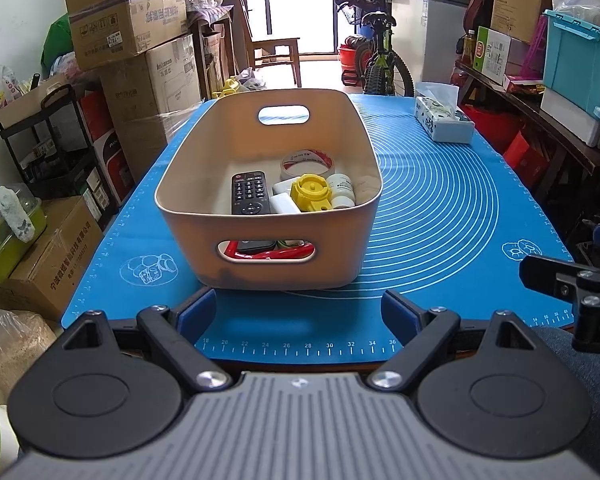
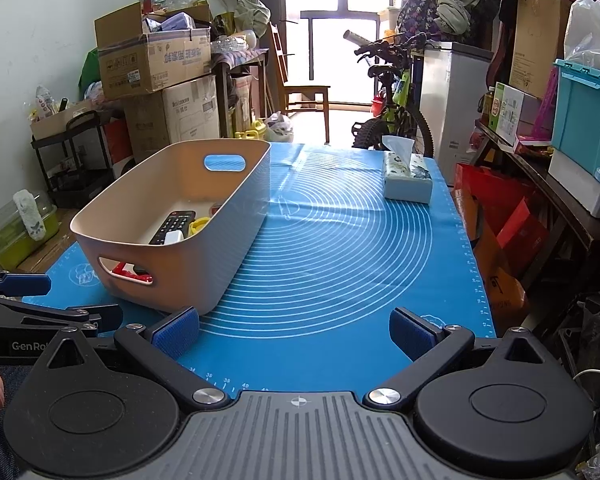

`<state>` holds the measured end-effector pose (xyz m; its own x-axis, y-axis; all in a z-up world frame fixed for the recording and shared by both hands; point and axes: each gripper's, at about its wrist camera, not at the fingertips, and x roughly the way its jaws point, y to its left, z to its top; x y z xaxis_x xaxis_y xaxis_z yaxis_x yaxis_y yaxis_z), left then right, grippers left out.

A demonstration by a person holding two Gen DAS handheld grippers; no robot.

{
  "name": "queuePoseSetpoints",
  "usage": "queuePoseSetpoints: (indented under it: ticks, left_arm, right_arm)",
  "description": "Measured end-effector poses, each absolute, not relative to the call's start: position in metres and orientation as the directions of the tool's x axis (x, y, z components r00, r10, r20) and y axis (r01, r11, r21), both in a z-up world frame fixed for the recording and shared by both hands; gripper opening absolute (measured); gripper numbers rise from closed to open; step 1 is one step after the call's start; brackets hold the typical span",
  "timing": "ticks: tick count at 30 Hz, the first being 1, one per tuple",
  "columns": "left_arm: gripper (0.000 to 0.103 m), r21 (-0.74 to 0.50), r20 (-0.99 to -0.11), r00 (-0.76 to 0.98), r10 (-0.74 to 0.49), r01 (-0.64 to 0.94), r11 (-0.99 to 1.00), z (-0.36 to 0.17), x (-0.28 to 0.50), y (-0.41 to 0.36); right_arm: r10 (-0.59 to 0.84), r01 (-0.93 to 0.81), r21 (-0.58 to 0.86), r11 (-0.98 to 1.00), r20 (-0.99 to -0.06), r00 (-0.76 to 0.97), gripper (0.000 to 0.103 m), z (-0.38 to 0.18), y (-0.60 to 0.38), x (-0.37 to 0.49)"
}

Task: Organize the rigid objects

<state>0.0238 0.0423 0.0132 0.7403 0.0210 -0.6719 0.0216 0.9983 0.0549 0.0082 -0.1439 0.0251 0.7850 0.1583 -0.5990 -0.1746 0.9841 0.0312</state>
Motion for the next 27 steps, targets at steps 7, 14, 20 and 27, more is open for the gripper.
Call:
queuePoseSetpoints:
  ticks: [7,14,20,27]
  left_arm:
    - [0.089,0.053,-0.671,0.741,0.021,0.02,0.998,0.0132,0.0233,0.0415]
    - [0.089,0.051,-0.671,0.741,0.02,0.019,0.999,0.0126,0.0235,0.0411]
    - [0.089,0.05,-0.671,0.741,0.02,0.019,0.999,0.0128,0.0241,0.0408]
    - [0.089,0.05,-0.67,0.742,0.019,0.02,0.999,0.012,0.0245,0.0412]
  right_arm:
    - [0.157,-0.175,0.03,0.984,-0.6,0.784,0.1,0.0249,-0.143,0.0086]
    - [0.154,-0.174,0.027,0.984,-0.604,0.782,0.1,0.024,-0.1434,0.0092]
    - [0.154,-0.173,0.027,0.985,-0.603,0.782,0.1,0.024,-0.1437,0.0091]
    - [0.154,-0.174,0.027,0.984,-0.603,0.783,0.1,0.0242,-0.1438,0.0089]
